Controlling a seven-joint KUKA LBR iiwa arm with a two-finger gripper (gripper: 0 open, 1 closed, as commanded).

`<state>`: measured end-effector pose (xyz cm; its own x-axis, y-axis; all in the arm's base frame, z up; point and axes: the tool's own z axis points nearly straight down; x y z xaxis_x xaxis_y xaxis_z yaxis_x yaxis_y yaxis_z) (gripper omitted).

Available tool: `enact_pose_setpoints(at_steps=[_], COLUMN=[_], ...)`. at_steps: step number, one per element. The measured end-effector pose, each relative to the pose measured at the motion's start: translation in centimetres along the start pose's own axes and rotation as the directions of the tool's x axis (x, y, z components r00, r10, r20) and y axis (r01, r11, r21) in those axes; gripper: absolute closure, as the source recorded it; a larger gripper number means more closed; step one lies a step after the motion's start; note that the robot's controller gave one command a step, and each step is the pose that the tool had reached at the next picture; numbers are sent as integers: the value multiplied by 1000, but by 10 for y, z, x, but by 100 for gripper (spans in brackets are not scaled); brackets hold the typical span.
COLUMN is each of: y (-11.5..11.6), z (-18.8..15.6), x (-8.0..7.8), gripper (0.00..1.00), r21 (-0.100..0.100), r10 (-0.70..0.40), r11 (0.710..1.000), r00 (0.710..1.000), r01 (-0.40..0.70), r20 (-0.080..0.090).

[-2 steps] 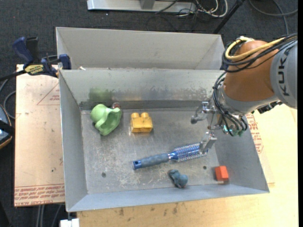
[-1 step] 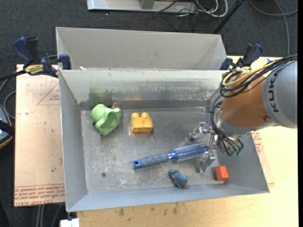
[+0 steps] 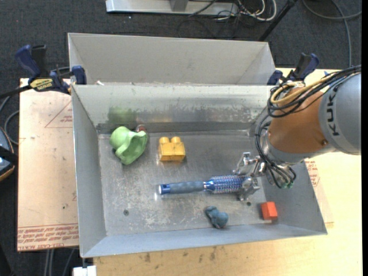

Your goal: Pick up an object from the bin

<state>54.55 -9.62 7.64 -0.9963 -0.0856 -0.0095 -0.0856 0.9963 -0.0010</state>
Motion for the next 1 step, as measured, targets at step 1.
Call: enact_pose_setpoints(at_steps=[1], y=[-10], z=[-168], x=[17], gripper=[100], r21=[2], r10=[-16], r11=[1000], r00=[1000], r01=[16], r20=[0])
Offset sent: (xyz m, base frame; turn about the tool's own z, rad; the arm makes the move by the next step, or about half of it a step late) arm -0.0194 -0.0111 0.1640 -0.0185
